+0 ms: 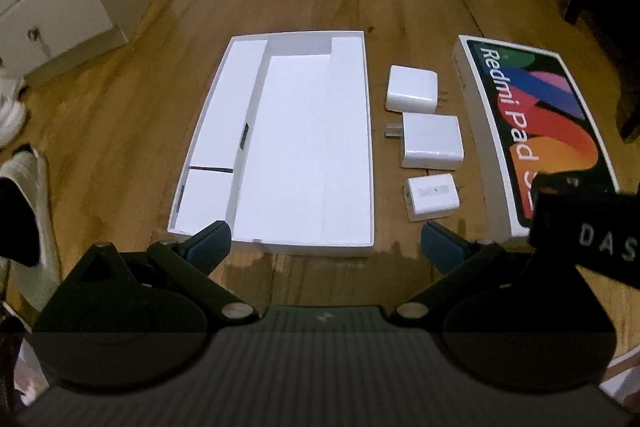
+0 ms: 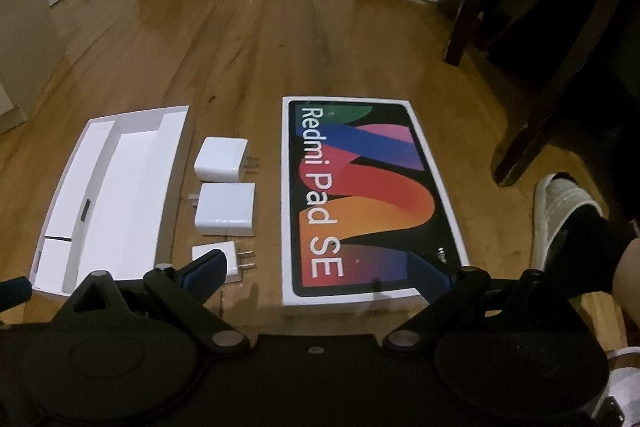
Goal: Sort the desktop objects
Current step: 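Move the left gripper down to the small white GaN charger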
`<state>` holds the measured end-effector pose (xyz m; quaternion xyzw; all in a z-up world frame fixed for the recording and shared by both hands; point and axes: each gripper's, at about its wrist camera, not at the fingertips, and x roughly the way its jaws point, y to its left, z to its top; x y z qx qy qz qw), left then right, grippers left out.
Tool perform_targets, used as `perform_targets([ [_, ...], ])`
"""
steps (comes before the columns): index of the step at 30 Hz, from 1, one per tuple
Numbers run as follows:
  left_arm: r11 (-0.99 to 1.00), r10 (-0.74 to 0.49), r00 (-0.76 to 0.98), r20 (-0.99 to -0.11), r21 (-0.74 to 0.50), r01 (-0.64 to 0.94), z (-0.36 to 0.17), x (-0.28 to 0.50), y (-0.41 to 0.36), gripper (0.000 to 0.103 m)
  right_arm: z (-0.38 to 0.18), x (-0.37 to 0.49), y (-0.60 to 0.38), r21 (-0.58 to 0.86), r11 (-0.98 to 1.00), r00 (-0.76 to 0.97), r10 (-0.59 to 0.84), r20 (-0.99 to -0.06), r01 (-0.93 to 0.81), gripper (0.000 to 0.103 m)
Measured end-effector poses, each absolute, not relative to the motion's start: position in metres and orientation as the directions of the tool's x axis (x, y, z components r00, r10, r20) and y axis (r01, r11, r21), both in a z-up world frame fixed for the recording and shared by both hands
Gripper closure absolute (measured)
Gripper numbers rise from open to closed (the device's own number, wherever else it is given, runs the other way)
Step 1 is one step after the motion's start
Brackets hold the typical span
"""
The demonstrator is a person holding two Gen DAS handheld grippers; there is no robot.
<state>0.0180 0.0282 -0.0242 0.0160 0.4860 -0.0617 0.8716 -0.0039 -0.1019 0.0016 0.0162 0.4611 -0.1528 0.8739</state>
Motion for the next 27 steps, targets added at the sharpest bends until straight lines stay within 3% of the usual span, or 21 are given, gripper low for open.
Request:
perform_targets([
  [5,0.991,-0.094,0.575,-0.813,-0.022,0.131,-0.025,0.02,0.028,0.0,-0.001,-0.003,-0.102,-0.083,0.952,0.527,-0.234,-0.817,0.295,0.004],
  [13,0.98,-0.201,0.553,-0.808,-0.163,0.116,-0.023,0.03,0.032,0.0,0.008,0.007,-0.127,-0.095,0.949,0.569,-0.258,-0.781,0.3,0.008],
  [16,0.985,-0.173,0.525,-0.833,-0.151,0.085,-0.025,0.039,0.025,0.0,-0.003,0.025,-0.147,-0.15,0.943,0.484,-0.284,-0.828,0.296,0.014],
  [19,0.982,-0.188,0.519,-0.834,-0.145,0.123,-0.026,0.043,0.017,0.0,-0.008,0.025,-0.163,-0.095,0.934,0.471,-0.26,-0.843,0.345,0.014],
  [22,0.968,-0.242,0.496,-0.834,-0.176,0.177,-0.03,0.048,0.007,0.005,-0.011,0.03,-0.166,-0.065,0.946,0.483,-0.221,-0.847,0.318,0.016],
  [25,0.958,-0.281,0.483,-0.829,-0.215,0.187,-0.035,0.053,-0.002,0.017,-0.012,0.033,-0.172,-0.063,0.949,0.497,-0.217,-0.84,0.308,0.026],
  [27,0.955,-0.289,0.472,-0.833,-0.213,0.207,-0.037,0.053,-0.008,0.017,-0.013,0.033,-0.177,-0.058,0.949,0.494,-0.212,-0.843,0.309,0.028],
])
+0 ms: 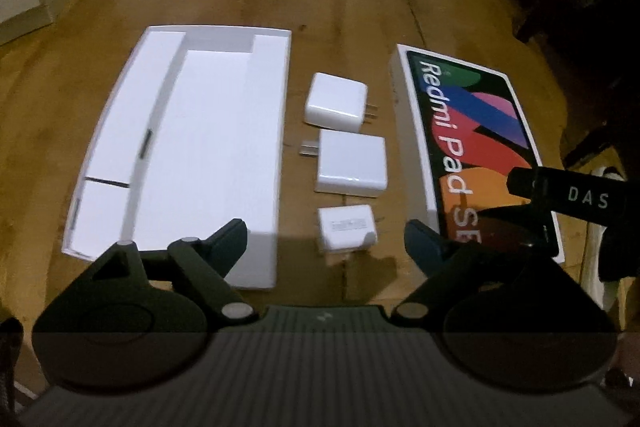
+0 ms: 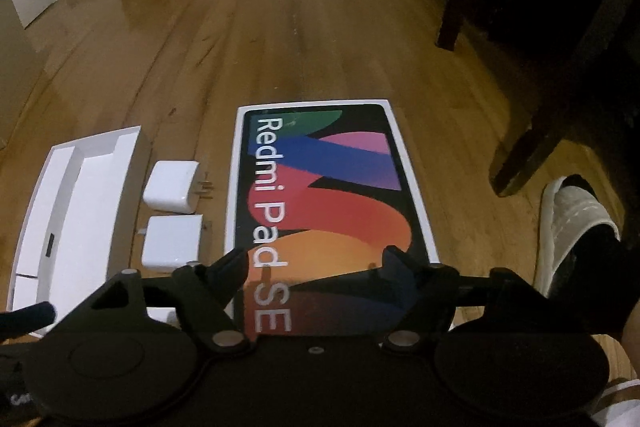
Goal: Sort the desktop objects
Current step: 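Move the left gripper down to the small white GaN charger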
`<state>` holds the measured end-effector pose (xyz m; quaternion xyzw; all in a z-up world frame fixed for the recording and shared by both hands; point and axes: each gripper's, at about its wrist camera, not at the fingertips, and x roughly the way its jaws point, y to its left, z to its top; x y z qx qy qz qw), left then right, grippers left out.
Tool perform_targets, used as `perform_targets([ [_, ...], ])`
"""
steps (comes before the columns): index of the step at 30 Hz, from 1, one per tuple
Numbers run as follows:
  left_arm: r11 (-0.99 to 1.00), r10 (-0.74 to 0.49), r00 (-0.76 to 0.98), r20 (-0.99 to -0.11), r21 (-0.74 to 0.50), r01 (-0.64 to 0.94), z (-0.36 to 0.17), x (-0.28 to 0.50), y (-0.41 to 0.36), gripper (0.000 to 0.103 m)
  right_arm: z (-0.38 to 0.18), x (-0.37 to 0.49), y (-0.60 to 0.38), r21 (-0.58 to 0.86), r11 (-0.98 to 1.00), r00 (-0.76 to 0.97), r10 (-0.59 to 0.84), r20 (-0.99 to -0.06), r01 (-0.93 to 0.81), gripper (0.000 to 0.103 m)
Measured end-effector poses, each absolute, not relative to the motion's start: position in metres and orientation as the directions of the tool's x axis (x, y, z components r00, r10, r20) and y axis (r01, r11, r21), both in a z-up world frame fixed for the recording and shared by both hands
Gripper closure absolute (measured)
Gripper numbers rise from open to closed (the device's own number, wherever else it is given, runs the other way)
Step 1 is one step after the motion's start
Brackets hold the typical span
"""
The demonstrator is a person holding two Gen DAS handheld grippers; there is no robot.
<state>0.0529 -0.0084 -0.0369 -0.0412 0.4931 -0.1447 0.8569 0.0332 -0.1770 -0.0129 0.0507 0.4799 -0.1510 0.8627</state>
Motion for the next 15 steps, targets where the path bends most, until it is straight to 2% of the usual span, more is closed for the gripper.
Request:
perform_targets([
  [2,0.957,-0.277,0.459,-0.844,-0.201,0.209,-0.041,0.055,-0.014,0.017,-0.014,0.034,-0.182,-0.048,0.951,0.49,-0.201,-0.848,0.306,0.032],
  [6,0.961,-0.255,0.41,-0.876,-0.183,0.207,-0.052,0.062,-0.024,0.023,-0.017,0.04,-0.189,-0.038,0.949,0.49,-0.195,-0.85,0.313,0.032],
  [13,0.958,-0.238,0.407,-0.882,-0.145,0.247,-0.062,0.077,-0.046,0.023,-0.03,0.045,-0.195,-0.039,0.944,0.461,-0.196,-0.865,0.328,0.032],
  [15,0.955,-0.244,0.409,-0.879,-0.145,0.258,-0.066,0.078,-0.049,0.028,-0.032,0.046,-0.196,-0.049,0.943,0.456,-0.204,-0.866,0.33,0.032],
])
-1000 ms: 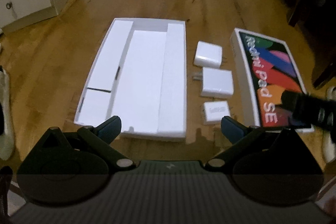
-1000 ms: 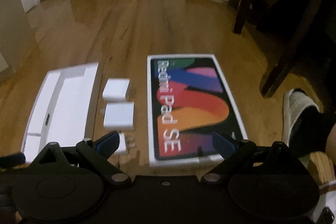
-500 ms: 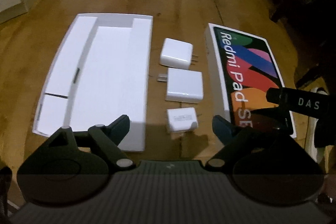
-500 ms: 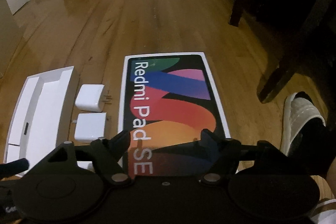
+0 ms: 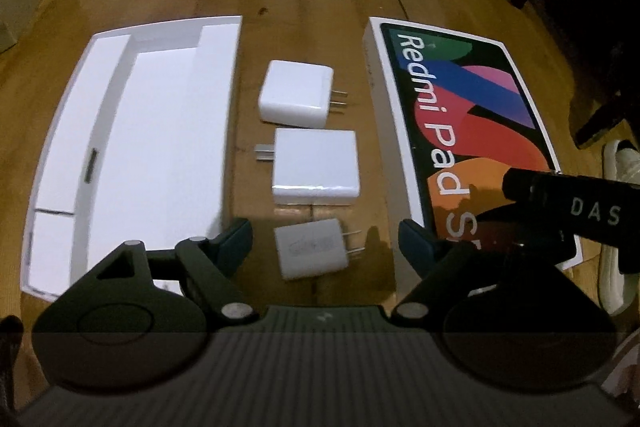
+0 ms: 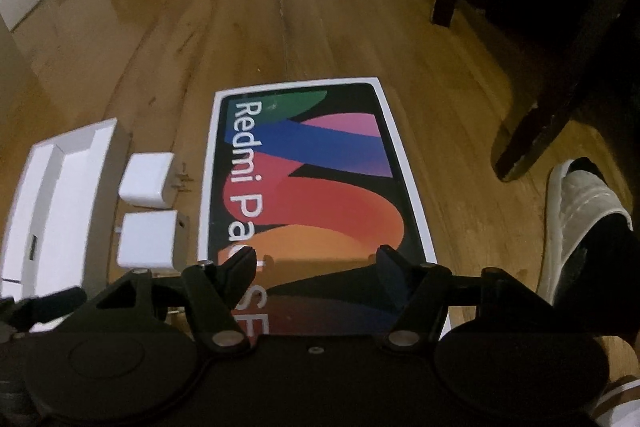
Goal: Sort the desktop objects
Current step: 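Move the left gripper down to the small white GaN charger, then close the left gripper on the small GaN charger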
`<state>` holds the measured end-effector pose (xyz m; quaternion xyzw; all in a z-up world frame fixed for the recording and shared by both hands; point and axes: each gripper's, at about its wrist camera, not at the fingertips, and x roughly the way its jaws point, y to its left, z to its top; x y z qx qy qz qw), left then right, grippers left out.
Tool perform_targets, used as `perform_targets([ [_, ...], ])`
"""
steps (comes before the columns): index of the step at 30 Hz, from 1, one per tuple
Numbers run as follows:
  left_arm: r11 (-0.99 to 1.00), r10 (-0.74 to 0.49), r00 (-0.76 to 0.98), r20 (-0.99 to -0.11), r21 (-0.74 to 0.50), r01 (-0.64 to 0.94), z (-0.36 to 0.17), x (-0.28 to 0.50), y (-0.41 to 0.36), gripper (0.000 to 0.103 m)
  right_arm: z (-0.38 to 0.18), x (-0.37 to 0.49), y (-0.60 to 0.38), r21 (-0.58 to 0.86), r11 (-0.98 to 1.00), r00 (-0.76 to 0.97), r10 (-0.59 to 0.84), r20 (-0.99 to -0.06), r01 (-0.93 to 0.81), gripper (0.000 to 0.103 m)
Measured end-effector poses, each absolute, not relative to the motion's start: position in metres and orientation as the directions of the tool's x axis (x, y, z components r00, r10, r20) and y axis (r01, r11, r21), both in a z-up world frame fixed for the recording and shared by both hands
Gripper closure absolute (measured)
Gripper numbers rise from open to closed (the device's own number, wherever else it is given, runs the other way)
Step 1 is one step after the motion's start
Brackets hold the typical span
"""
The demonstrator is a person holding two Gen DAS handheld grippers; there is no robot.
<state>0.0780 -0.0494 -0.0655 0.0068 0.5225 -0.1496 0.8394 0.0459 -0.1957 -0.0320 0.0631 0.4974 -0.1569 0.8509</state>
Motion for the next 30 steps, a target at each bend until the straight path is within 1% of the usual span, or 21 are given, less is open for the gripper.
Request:
perform_targets([
  [2,0.957,-0.237,0.411,-0.88,-0.138,0.256,-0.069,0.079,-0.05,0.036,-0.033,0.046,-0.197,-0.05,0.941,0.454,-0.208,-0.866,0.335,0.032],
  [4,0.96,-0.23,0.416,-0.88,-0.136,0.245,-0.073,0.079,-0.048,0.04,-0.032,0.045,-0.2,-0.042,0.936,0.457,-0.209,-0.865,0.348,0.032],
  [7,0.966,-0.212,0.413,-0.886,-0.125,0.227,-0.079,0.08,-0.044,0.041,-0.029,0.043,-0.202,-0.04,0.931,0.463,-0.218,-0.859,0.364,0.032],
  [11,0.966,-0.224,0.411,-0.884,-0.145,0.213,-0.083,0.081,-0.042,0.049,-0.027,0.041,-0.205,-0.032,0.925,0.468,-0.222,-0.856,0.379,0.031],
  [22,0.968,-0.236,0.416,-0.878,-0.174,0.182,-0.091,0.085,-0.038,0.05,-0.028,0.039,-0.208,-0.043,0.915,0.457,-0.242,-0.856,0.402,0.031],
  [25,0.965,-0.251,0.413,-0.876,-0.19,0.183,-0.093,0.086,-0.039,0.057,-0.029,0.039,-0.208,-0.049,0.914,0.454,-0.246,-0.856,0.403,0.031],
  [30,0.965,-0.246,0.422,-0.873,-0.177,0.195,-0.095,0.086,-0.042,0.057,-0.03,0.039,-0.207,-0.054,0.915,0.452,-0.248,-0.857,0.399,0.031],
])
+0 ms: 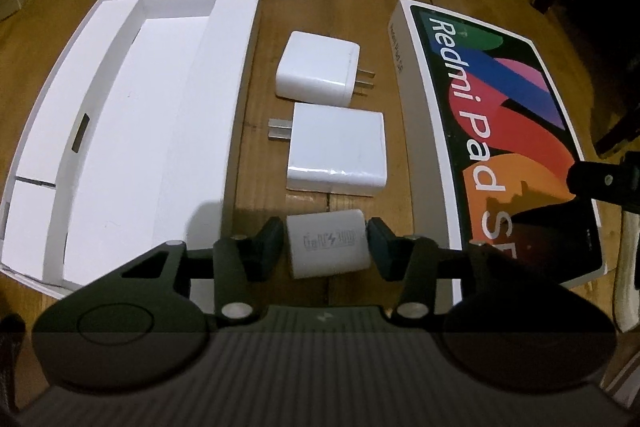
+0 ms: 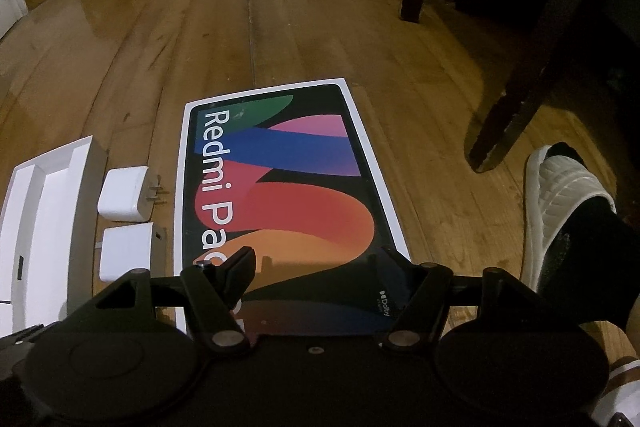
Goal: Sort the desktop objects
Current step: 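Close the left gripper on the small GaN charger, then carry the charger over the white box insert and open the left gripper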
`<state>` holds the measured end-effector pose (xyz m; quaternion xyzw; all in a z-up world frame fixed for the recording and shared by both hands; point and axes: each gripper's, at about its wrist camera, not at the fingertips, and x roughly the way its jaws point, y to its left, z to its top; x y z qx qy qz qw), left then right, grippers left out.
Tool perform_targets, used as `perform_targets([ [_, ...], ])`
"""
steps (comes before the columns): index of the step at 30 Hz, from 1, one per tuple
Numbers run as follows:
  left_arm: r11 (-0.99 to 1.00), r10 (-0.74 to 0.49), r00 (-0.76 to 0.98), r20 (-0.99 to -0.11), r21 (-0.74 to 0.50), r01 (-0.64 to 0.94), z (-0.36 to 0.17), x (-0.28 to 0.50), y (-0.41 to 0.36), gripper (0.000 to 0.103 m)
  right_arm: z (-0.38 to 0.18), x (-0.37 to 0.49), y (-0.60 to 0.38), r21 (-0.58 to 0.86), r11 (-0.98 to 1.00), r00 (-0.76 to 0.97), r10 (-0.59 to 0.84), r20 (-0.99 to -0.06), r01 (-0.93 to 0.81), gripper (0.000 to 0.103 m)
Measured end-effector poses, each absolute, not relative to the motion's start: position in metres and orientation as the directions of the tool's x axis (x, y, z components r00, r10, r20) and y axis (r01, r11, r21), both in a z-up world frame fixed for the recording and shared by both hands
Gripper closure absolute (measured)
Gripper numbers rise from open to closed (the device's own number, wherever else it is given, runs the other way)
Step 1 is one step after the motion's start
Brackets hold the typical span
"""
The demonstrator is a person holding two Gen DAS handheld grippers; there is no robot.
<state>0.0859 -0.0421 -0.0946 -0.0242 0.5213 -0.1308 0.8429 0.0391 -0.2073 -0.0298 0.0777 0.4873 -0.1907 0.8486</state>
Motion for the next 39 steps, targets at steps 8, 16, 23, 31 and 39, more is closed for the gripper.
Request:
perform_targets([
  [8,0.966,-0.241,0.437,-0.867,-0.169,0.197,-0.093,0.084,-0.042,0.059,-0.03,0.038,-0.207,-0.064,0.914,0.449,-0.257,-0.856,0.401,0.031],
  [16,0.967,-0.237,0.448,-0.862,-0.164,0.194,-0.093,0.084,-0.04,0.06,-0.03,0.038,-0.206,-0.071,0.914,0.448,-0.262,-0.855,0.399,0.031],
  [23,0.966,-0.237,0.447,-0.863,-0.161,0.2,-0.093,0.083,-0.04,0.061,-0.03,0.038,-0.205,-0.075,0.915,0.446,-0.263,-0.856,0.396,0.031],
  [31,0.962,-0.247,0.462,-0.852,-0.158,0.223,-0.087,0.078,-0.04,0.062,-0.03,0.038,-0.204,-0.074,0.915,0.447,-0.263,-0.855,0.396,0.031],
  [39,0.96,-0.263,0.482,-0.836,-0.175,0.22,-0.068,0.074,-0.028,0.062,-0.03,0.037,-0.206,-0.064,0.915,0.445,-0.254,-0.859,0.398,0.031],
])
